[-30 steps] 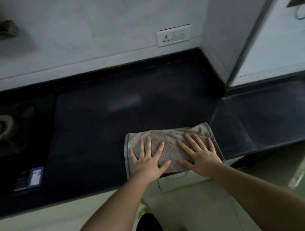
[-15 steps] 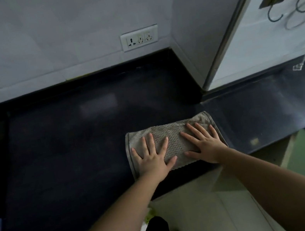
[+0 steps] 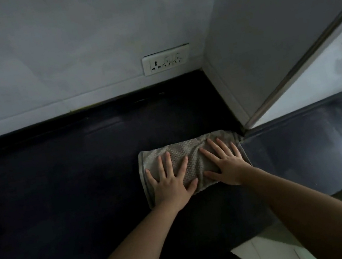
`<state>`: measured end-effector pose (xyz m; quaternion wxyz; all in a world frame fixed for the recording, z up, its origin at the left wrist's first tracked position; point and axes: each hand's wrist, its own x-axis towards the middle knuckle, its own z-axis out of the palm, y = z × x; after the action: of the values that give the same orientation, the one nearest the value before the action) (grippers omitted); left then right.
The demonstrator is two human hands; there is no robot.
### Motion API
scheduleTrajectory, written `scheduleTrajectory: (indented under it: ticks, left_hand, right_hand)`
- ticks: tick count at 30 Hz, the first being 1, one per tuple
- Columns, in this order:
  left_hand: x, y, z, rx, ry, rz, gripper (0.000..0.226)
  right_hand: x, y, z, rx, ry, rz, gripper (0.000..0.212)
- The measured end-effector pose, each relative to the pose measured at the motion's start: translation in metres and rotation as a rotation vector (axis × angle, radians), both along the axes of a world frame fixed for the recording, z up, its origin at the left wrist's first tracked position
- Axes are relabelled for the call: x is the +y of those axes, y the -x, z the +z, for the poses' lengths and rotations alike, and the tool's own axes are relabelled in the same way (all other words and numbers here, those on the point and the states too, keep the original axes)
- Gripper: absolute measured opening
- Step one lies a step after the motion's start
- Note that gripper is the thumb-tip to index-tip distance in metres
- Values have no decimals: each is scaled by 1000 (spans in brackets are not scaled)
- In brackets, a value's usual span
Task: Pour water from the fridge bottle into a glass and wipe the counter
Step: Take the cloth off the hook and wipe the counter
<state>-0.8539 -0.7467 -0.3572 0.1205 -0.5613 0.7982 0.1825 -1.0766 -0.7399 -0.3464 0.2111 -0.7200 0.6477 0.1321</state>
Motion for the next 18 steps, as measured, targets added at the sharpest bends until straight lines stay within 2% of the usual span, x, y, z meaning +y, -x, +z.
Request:
scheduleTrajectory:
  ticks: [8,11,18]
  left_hand:
    - [-108,-7,3,23,-117,58,76]
    - [-140,-3,4,2,-154,66,78]
    - [-197,5,2,-10,-117,64,78]
  right_hand:
    - [-103,-5,-6,11,-12,-38,79]
    - [-131,0,-9,-38,28,-57,78]
    - [-186,4,-12,-57,69,-74,78]
